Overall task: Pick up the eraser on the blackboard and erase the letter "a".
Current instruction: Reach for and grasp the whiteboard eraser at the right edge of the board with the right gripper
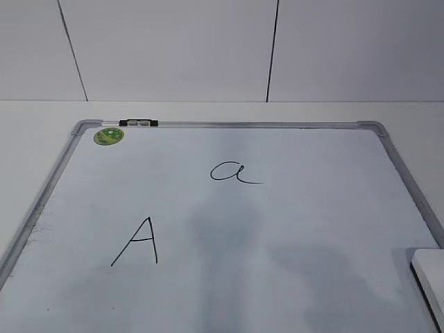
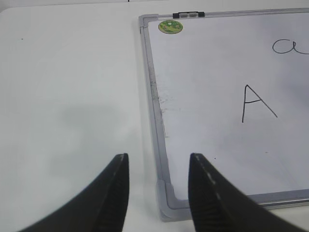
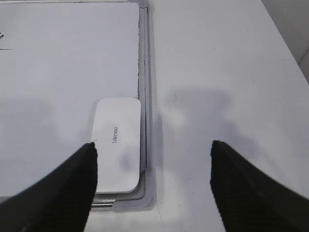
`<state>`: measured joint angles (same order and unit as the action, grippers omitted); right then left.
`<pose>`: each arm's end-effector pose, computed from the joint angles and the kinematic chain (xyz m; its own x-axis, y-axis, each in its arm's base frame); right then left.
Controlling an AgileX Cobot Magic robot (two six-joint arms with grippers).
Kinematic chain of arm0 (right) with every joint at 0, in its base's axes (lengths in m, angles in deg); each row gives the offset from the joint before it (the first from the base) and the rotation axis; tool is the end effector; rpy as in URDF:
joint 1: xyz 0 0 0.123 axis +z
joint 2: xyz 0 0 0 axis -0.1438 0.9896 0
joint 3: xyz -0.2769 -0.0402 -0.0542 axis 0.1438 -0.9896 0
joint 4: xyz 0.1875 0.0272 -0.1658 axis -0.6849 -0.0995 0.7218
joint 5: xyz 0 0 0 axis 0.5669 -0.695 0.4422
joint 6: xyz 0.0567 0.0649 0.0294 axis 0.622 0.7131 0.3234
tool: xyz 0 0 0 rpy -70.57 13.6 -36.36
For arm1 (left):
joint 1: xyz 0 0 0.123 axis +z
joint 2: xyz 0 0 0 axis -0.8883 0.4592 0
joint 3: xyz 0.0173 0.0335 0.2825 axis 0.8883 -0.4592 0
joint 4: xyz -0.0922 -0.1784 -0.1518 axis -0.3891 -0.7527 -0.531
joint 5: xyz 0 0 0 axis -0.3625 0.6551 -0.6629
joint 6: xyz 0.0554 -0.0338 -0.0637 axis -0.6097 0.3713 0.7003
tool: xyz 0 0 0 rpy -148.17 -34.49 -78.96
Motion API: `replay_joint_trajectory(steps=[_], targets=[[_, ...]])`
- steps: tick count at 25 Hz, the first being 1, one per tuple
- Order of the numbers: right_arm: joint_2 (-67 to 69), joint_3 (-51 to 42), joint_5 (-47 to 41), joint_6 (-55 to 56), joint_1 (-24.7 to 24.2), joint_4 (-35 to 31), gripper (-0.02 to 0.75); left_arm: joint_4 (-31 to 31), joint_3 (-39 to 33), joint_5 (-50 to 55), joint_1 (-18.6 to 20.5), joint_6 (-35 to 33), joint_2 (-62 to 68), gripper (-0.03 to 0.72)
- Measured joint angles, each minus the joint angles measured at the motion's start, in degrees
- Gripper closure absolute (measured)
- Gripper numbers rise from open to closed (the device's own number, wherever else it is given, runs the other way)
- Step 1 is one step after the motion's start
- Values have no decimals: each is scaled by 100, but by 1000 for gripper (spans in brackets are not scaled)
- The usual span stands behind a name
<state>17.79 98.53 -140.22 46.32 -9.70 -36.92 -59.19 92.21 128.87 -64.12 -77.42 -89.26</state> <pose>-0.0110 -0.0038 0.2704 -0.5164 -0.0322 -0.8558 0.0397 0.9973 -0.0614 -0.0069 -0.0107 0.2766 -0.4942 0.0068 -0.8693 0.1268 0.9898 -0.0643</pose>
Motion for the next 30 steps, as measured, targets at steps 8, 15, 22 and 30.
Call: replay_joint_trajectory(steps=[8, 15, 22, 30], targets=[[243, 269, -82, 0, 0, -10, 153, 0, 0, 0, 0, 0, 0, 366], [1573, 761, -440, 0, 0, -21, 153, 0, 0, 0, 0, 0, 0, 380], [2704, 781, -624, 0, 0, -172, 153, 0, 0, 0, 0, 0, 0, 381], [2921, 781, -639, 0, 0, -203, 151, 0, 0, 0, 0, 0, 0, 381]])
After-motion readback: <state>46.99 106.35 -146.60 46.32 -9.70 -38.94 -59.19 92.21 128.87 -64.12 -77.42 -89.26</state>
